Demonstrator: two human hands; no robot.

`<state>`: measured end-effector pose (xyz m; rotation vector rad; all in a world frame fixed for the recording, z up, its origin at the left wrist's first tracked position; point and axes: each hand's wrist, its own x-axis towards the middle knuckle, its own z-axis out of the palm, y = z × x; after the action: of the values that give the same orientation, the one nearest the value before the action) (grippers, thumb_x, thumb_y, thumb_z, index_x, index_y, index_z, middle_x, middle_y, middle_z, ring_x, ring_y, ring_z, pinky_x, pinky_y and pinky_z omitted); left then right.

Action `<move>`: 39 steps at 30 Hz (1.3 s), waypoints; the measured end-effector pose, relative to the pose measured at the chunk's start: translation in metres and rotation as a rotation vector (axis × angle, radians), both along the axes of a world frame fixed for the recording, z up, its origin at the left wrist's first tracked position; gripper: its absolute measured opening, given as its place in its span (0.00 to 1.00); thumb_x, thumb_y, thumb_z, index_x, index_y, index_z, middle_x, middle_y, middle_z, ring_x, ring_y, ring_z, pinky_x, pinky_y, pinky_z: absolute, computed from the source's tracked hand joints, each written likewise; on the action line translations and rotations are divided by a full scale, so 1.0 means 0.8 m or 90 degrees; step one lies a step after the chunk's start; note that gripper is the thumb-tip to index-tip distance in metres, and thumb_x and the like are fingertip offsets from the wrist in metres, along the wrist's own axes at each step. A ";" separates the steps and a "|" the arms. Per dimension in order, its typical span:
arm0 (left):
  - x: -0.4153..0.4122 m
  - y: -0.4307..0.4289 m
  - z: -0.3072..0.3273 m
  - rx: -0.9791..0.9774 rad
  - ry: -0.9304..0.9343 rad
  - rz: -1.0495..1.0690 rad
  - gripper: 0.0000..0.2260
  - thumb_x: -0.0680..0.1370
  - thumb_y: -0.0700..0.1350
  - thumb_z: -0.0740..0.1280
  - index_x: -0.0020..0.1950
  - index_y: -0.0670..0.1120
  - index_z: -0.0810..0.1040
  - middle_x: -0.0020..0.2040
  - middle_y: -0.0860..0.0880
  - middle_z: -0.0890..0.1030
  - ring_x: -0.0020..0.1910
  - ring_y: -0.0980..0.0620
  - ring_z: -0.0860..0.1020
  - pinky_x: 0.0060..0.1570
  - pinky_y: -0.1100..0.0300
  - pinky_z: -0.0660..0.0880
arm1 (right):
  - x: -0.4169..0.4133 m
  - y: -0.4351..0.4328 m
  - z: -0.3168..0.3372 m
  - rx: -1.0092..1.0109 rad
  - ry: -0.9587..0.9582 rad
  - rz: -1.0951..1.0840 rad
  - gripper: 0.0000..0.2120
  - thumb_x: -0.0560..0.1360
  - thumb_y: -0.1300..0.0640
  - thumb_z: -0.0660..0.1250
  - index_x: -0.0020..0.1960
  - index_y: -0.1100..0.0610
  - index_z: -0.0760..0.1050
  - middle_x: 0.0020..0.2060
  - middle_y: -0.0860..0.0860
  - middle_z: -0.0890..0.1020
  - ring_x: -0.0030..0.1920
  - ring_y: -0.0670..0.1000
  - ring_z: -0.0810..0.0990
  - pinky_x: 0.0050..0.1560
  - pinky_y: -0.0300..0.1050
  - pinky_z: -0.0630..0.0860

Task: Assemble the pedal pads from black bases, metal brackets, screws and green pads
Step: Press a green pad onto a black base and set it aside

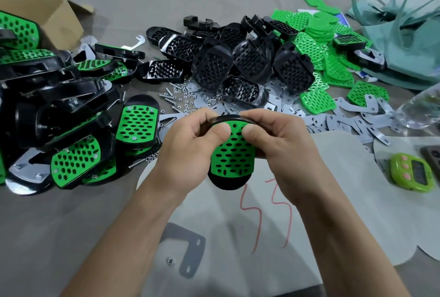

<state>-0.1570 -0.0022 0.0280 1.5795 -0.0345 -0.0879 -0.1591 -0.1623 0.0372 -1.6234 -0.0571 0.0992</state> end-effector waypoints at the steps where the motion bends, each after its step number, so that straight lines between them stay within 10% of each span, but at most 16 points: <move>1: -0.001 -0.002 -0.001 0.001 0.002 0.011 0.06 0.74 0.47 0.68 0.42 0.44 0.78 0.37 0.46 0.77 0.39 0.48 0.74 0.44 0.39 0.74 | 0.001 0.002 -0.001 0.002 -0.003 -0.012 0.11 0.72 0.58 0.67 0.46 0.45 0.85 0.43 0.57 0.86 0.43 0.51 0.82 0.51 0.62 0.81; 9: 0.003 -0.013 -0.015 -0.009 0.069 0.064 0.10 0.71 0.48 0.68 0.41 0.41 0.79 0.37 0.45 0.77 0.39 0.49 0.74 0.43 0.49 0.70 | 0.004 0.010 -0.018 -0.014 0.039 -0.090 0.09 0.70 0.57 0.67 0.44 0.49 0.86 0.39 0.56 0.86 0.46 0.63 0.84 0.50 0.68 0.80; 16: 0.007 -0.005 -0.021 -0.003 0.106 0.010 0.07 0.80 0.38 0.68 0.44 0.44 0.83 0.38 0.48 0.82 0.38 0.52 0.79 0.40 0.58 0.77 | 0.000 -0.004 -0.029 0.078 0.102 -0.029 0.11 0.77 0.66 0.66 0.50 0.56 0.86 0.43 0.56 0.86 0.43 0.52 0.83 0.45 0.48 0.81; 23: 0.005 -0.005 -0.021 -0.028 0.128 -0.027 0.05 0.81 0.38 0.67 0.50 0.40 0.82 0.42 0.44 0.81 0.41 0.51 0.79 0.40 0.62 0.77 | 0.002 -0.007 -0.021 0.013 0.069 -0.063 0.09 0.73 0.62 0.68 0.49 0.56 0.86 0.43 0.60 0.86 0.44 0.58 0.84 0.52 0.61 0.80; 29: 0.001 0.019 -0.008 -0.059 0.125 -0.157 0.12 0.78 0.33 0.68 0.59 0.44 0.82 0.49 0.41 0.85 0.48 0.51 0.84 0.45 0.63 0.79 | -0.002 -0.009 -0.015 0.066 0.076 -0.047 0.11 0.78 0.68 0.65 0.49 0.59 0.85 0.43 0.61 0.86 0.41 0.53 0.83 0.42 0.46 0.81; 39: -0.010 0.014 -0.009 -0.032 0.071 -0.069 0.10 0.76 0.28 0.68 0.52 0.40 0.82 0.42 0.46 0.84 0.41 0.53 0.82 0.41 0.64 0.78 | -0.004 0.004 -0.012 0.053 0.069 -0.054 0.09 0.69 0.59 0.68 0.44 0.52 0.87 0.40 0.59 0.86 0.41 0.55 0.81 0.49 0.61 0.80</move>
<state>-0.1650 0.0093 0.0211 1.5195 -0.0353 -0.2578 -0.1622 -0.1590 0.0277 -1.5328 0.0904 0.1185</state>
